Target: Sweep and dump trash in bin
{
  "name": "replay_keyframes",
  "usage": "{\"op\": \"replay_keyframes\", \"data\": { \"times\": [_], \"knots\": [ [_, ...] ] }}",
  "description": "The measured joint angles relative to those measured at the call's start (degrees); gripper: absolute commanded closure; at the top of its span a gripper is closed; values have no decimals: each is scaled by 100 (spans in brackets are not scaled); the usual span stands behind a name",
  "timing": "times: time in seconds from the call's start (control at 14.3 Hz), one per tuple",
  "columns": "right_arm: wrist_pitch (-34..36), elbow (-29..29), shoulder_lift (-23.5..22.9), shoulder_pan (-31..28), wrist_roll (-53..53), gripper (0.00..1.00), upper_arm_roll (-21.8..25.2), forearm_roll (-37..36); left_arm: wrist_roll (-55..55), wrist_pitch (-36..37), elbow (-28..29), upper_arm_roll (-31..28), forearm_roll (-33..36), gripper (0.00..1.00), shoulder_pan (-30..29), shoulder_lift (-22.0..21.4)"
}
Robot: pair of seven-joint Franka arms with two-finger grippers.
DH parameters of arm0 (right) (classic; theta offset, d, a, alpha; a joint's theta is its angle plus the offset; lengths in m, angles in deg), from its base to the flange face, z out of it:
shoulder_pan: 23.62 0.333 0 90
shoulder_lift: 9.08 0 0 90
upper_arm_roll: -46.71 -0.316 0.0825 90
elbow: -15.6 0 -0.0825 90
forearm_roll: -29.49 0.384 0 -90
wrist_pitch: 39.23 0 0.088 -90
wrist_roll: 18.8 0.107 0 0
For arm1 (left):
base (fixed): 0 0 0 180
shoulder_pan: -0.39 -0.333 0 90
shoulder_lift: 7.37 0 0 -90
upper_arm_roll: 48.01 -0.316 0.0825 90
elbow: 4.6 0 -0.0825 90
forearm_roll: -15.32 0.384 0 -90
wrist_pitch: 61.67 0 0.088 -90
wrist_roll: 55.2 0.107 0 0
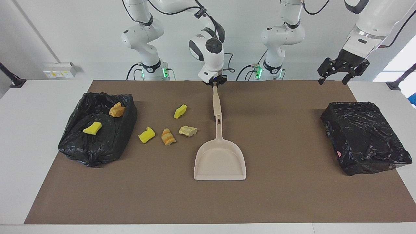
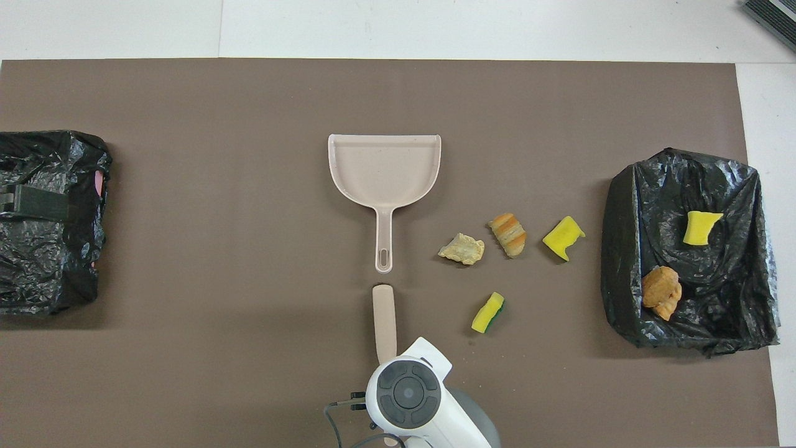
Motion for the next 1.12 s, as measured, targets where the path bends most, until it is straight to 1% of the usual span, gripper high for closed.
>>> {"op": "replay_keyframes", "data": {
  "times": [0.28,0.49,0.63,0.77,0.91,1.12],
  "knots": [
    [573,-282,185,-276,-15,100,50,-2,0,-33,151,40,0,0,7,-20],
    [921,-347,483,-592,-23,100,59,-6,1,-476,294,105,-2,0,128,-13],
    [1162,-350,707,-904,-37,100,69,-68,-4,-876,488,133,-2,0,436,21],
    [1322,-348,861,-1209,-49,100,81,-365,-107,-1299,722,158,-2,0,821,80],
    [1384,-347,909,-1503,-73,100,88,-640,-392,-1536,843,172,-3,0,1161,183],
    [1384,-341,909,-1904,-245,100,95,-1099,-764,-1947,873,186,-4,0,1667,469]
  ]
}}
